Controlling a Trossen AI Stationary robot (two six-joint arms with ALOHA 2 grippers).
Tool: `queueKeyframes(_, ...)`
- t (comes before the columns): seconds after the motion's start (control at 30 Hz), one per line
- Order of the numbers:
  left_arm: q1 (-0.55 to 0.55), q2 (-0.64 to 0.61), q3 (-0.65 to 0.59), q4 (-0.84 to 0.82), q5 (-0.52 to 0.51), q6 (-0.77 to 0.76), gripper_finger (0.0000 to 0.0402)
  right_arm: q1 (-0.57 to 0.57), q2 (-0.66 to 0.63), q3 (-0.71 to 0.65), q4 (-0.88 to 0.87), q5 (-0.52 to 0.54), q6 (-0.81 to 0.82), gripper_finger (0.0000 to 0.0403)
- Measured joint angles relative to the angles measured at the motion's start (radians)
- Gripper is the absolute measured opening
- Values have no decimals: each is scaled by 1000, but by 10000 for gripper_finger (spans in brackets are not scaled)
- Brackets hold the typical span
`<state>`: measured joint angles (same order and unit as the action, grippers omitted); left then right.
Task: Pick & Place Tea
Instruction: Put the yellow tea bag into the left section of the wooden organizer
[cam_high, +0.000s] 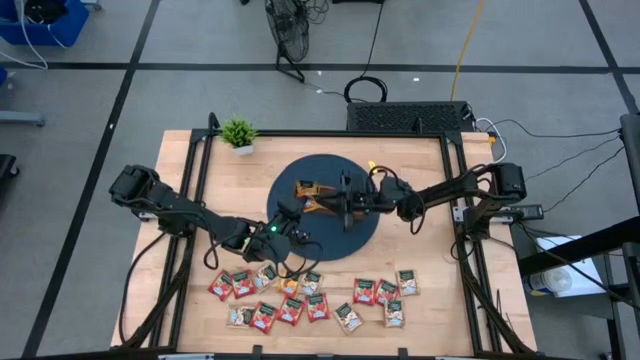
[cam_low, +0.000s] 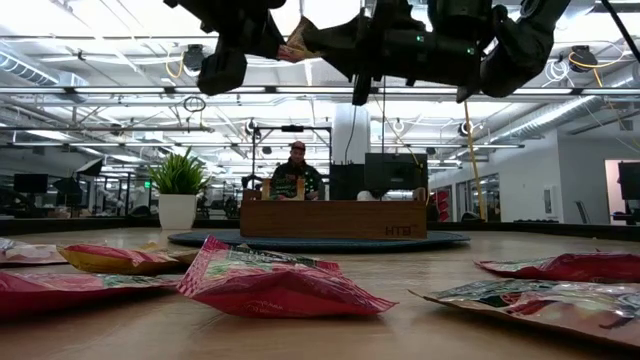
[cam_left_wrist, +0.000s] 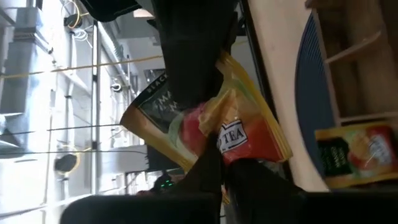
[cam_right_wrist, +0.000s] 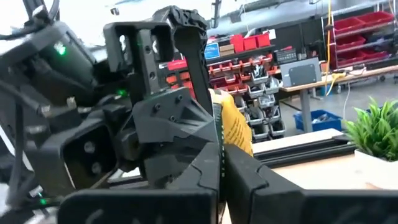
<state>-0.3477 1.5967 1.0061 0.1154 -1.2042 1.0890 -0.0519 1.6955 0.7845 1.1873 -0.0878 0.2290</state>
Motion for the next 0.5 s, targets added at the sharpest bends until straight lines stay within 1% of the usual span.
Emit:
queueKeyframes(0.13, 0, 0, 0, -2, 9, -78, 35, 1, -14, 0, -22, 23, -60, 1)
queueKeyframes(0.33, -22, 0, 0, 2, 31, -296, 59, 3, -121, 0, -128, 204, -245, 0)
queueKeyframes(0.43, -32, 0, 0, 2, 80, -396, 64, 1, -183, 2, -202, 223, -288, 0)
queueKeyframes(0.5, -35, 0, 0, 2, 138, -452, 65, 6, -223, 2, -280, 222, -306, 0)
